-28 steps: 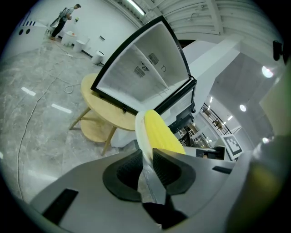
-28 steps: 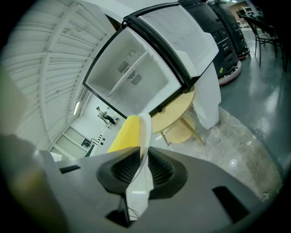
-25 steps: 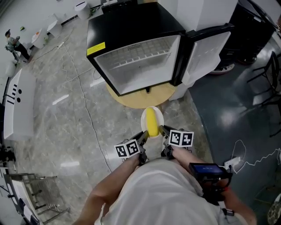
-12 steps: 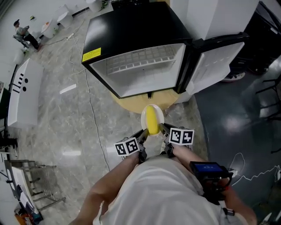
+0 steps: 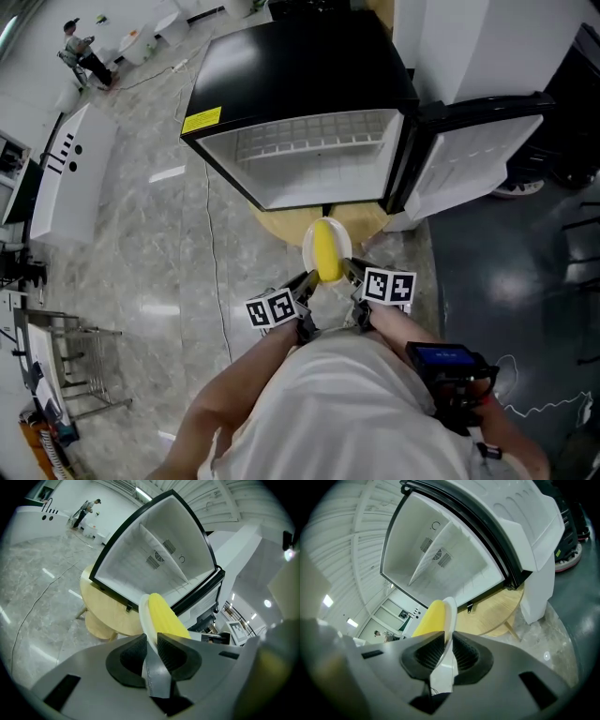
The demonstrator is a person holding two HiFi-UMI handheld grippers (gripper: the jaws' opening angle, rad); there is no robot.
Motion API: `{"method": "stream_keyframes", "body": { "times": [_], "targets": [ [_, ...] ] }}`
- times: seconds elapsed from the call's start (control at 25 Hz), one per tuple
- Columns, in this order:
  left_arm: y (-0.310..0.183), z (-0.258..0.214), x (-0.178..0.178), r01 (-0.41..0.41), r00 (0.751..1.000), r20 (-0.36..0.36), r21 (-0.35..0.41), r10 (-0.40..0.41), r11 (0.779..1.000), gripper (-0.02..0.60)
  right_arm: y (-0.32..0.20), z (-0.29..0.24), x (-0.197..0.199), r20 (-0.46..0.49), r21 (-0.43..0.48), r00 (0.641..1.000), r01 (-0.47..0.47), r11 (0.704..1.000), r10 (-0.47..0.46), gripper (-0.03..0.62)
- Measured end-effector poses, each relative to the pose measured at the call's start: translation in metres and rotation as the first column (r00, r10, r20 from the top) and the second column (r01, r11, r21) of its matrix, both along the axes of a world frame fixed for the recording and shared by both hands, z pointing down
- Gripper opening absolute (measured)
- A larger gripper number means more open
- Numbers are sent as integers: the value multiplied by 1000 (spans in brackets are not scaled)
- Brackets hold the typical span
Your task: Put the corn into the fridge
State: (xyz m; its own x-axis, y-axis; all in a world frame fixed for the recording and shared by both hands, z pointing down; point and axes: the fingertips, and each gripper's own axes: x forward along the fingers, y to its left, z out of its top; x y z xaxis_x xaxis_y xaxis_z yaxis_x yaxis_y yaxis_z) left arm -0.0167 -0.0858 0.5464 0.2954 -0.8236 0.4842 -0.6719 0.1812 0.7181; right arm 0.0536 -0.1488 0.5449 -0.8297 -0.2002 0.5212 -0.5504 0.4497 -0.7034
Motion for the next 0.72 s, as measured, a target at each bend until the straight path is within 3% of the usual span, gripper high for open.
{"method": "stream_keyframes", "body": {
  "times": [0.2, 0.44, 0.72],
  "targets": [
    [12, -16, -23, 29, 1000, 3, 14, -29, 999, 71, 9, -15, -24, 1, 10, 1000, 26, 1000, -26, 51],
    [-21, 2, -4, 66, 998, 6, -6, -66, 998, 71, -27, 4, -10, 6, -1, 996, 89, 996, -89, 51],
    [-27, 12, -18, 84, 996, -18, -30, -85, 996, 71, -35, 10, -27, -8, 5, 994, 109, 994, -109, 51]
  ]
}}
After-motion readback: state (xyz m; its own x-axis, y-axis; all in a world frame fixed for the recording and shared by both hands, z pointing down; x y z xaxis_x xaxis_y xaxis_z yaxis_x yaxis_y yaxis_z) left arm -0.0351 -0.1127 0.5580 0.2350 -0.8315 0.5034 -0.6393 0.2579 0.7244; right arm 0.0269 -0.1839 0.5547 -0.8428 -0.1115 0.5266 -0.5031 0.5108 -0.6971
